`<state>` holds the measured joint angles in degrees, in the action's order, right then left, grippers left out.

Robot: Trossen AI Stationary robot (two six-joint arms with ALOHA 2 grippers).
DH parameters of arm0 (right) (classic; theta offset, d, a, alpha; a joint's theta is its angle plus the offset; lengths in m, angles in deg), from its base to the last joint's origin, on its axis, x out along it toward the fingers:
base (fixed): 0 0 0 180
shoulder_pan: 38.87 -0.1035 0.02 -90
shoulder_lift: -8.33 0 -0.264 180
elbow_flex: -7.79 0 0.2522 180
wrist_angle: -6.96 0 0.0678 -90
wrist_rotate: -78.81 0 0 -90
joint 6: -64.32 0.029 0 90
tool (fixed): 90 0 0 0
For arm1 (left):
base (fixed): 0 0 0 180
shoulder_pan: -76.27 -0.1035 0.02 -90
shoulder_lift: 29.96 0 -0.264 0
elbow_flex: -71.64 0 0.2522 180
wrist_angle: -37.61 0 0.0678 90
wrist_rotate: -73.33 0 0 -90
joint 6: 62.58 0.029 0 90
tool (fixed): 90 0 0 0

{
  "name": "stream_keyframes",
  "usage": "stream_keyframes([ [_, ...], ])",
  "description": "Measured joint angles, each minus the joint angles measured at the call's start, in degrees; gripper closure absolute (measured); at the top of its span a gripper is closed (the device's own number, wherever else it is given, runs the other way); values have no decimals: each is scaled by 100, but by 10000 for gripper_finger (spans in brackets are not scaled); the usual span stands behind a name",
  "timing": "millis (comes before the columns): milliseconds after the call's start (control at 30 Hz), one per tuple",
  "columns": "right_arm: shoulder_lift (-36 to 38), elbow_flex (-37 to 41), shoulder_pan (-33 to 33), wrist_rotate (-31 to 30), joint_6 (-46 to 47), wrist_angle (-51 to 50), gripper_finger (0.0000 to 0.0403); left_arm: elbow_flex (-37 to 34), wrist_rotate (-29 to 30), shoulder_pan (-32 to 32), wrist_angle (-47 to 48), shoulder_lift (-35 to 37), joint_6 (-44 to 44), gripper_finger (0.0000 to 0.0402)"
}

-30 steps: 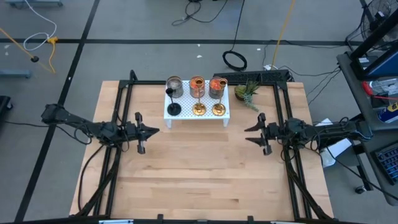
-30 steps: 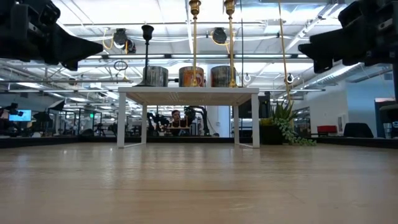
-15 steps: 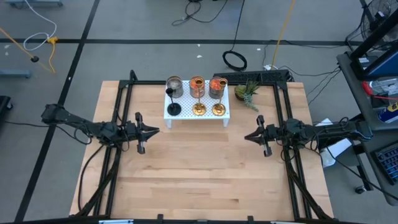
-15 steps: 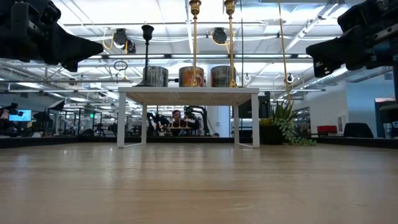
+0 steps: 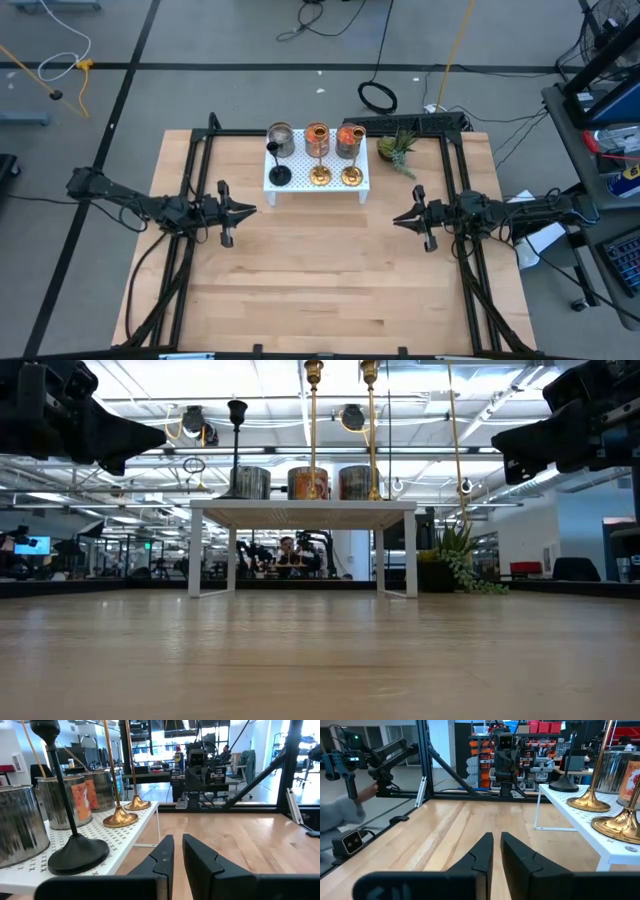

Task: Pick & Place candle stick holders
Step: Return to Home Position

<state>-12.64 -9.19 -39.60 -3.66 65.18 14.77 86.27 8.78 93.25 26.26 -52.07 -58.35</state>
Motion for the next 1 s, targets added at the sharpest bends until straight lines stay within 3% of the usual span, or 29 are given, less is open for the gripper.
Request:
stream_keyframes([
  [1000,0,2,0,2,-2,1,375,4,2,-2,0,0,0,355],
])
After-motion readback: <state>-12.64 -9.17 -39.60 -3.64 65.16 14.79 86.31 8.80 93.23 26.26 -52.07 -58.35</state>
